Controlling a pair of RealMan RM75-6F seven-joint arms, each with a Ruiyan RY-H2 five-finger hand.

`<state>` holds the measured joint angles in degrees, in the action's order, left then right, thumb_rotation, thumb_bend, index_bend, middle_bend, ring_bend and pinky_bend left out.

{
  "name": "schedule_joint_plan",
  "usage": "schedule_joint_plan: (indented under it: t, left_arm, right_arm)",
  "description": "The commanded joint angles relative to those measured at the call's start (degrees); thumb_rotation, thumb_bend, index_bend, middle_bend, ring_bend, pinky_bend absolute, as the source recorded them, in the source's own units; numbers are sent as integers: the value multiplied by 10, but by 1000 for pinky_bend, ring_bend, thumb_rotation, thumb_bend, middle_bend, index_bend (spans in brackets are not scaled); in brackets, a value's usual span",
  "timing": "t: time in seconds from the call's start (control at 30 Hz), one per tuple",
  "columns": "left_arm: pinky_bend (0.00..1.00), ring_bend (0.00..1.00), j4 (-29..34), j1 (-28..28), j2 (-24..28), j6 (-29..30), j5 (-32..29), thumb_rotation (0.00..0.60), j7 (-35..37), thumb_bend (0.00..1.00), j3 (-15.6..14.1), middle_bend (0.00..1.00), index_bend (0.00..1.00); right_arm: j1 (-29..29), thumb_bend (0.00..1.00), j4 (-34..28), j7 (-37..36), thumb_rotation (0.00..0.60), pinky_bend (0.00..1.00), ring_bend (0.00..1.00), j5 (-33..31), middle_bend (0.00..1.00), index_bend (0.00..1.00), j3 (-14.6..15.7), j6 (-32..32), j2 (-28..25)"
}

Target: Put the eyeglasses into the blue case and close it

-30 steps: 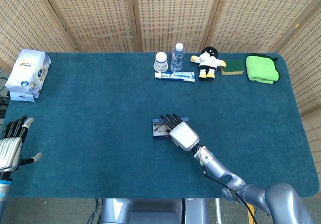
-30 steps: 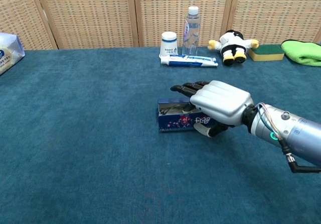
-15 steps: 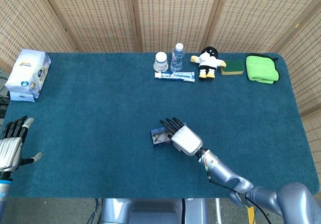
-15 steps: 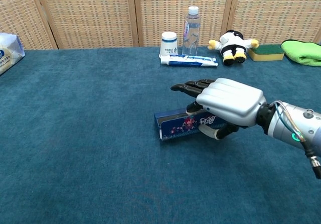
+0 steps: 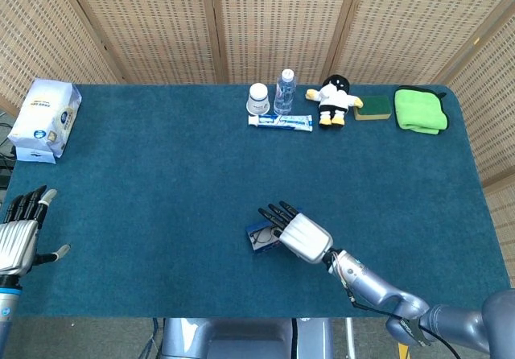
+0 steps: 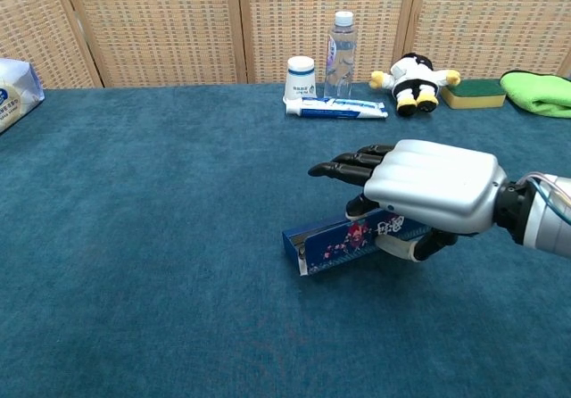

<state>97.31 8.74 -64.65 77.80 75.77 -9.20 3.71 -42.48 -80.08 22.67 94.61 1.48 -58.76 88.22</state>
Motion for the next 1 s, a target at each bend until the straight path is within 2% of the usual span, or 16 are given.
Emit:
schedule_joint_plan:
  t: [0.03, 0.27, 0.57, 1.0]
  left_arm:
    - [0, 0, 1, 0, 0, 1, 0, 600, 0, 0, 0, 0, 0]
    - [0, 0, 0, 0, 1, 0, 0, 600, 1, 0, 0, 0, 0]
    - [0, 0, 0, 0, 2, -1, 0, 600, 2, 0, -1, 0, 0]
    - [0, 0, -2, 3, 1, -6, -8, 600, 0, 0, 2, 0, 0]
  right_arm:
    - [-12, 620, -21, 35, 600, 114, 0, -17, 0, 656, -11, 29, -8]
    - [-30, 620, -47, 102, 600, 114, 0, -68, 0, 656, -35, 82, -8]
    - [-55, 620, -49, 167, 600, 114, 0, -137, 0, 656, -68, 126, 7]
    - [-80, 620, -39, 240, 600, 114, 0, -214, 0, 633, -82, 147, 37]
